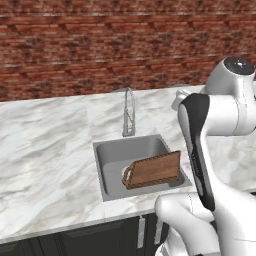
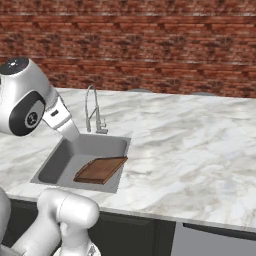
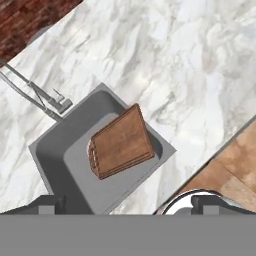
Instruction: Move the cutting board and knife to the sink. Then move spray from the cabinet to the counter.
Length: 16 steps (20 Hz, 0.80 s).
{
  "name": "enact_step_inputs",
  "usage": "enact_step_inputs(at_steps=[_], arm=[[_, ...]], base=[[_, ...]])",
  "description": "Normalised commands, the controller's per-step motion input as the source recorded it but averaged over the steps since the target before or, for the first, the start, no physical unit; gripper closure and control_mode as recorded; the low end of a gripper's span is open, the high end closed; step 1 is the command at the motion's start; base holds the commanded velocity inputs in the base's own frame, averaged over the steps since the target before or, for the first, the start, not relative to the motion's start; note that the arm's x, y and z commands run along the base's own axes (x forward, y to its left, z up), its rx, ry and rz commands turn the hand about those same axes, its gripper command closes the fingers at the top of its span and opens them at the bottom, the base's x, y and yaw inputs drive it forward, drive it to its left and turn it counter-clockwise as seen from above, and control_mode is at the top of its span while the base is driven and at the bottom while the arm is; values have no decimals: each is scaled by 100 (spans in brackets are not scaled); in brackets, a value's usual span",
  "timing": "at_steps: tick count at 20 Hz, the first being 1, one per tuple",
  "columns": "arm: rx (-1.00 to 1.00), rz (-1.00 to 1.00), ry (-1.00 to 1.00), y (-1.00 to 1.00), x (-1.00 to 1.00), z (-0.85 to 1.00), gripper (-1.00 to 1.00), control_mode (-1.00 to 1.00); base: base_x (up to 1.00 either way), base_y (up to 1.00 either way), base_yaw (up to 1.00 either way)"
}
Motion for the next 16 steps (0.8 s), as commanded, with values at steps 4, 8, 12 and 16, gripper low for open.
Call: enact_step_inputs(at_steps=[4,8,12,16], arm=[[0,0,0,0,0,0,-100,-100],[0,4,7,3,-41,-21,-100,-100],[0,0,0,0,0,0,-100,100],[0,0,0,0,0,0,-100,100]], base=[[0,0,0],[0,0,0],[-100,27,18],[-66,92,15]])
